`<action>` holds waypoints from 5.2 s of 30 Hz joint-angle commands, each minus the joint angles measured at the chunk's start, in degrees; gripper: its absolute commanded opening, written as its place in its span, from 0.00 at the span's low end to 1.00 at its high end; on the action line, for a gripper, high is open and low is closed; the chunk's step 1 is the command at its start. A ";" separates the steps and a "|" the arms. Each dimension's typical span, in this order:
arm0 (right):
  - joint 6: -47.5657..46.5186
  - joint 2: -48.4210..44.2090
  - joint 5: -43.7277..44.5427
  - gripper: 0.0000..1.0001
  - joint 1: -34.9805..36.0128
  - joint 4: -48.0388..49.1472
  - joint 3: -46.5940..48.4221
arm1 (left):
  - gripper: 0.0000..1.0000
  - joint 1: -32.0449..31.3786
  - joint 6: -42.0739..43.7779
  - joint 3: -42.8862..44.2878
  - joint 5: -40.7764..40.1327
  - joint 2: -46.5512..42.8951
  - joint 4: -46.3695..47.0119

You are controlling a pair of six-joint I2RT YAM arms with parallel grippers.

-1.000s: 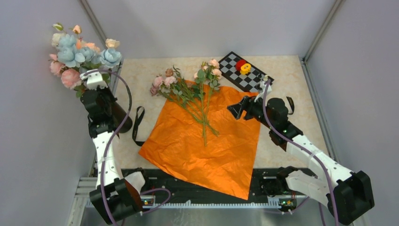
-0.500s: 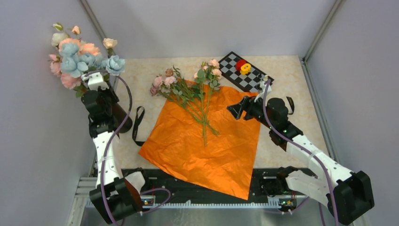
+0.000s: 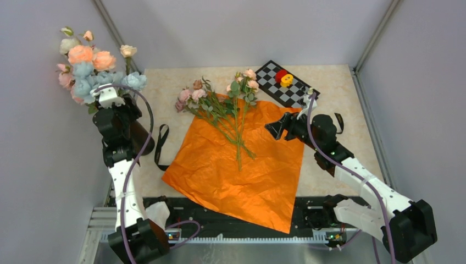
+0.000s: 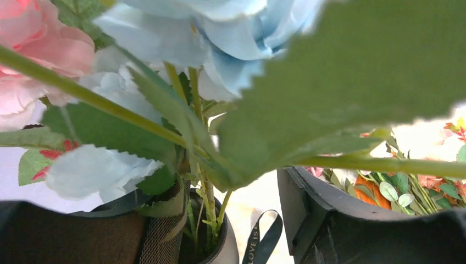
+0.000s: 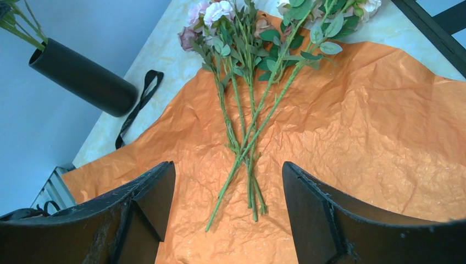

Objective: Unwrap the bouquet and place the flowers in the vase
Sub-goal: Insert the fake flower into the vase, then pick up the fake flower from the wrapping paper.

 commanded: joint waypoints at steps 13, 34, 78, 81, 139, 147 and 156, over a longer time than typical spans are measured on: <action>1.06 -0.98 -1.12 0.71 -0.68 3.15 -0.10 | 0.28 0.33 -1.25 -0.21 -0.45 1.08 4.42; 1.45 -1.47 -2.54 0.71 -0.68 4.19 -1.19 | 0.20 0.24 -1.59 -0.89 1.53 2.83 -0.96; -0.15 -0.15 -4.11 0.71 -0.68 0.10 2.11 | 0.99 -6.27 -10.12 -0.28 11.96 -12.53 -17.43; 0.02 0.27 -4.38 0.71 -0.68 0.31 2.25 | 0.99 -8.63 -9.47 -0.94 12.46 -14.04 -18.63; 10.13 42.26 4.98 0.47 17.05 -10.10 22.02 | 0.99 -37.02 -3.47 7.31 6.20 10.81 -25.32; 10.98 43.73 3.79 0.41 18.51 -9.91 21.52 | 0.99 -37.02 -3.45 7.12 6.52 10.76 -25.12; 11.41 45.79 3.51 0.37 19.10 -9.29 22.51 | 0.99 -37.02 -3.83 7.23 7.31 11.34 -25.02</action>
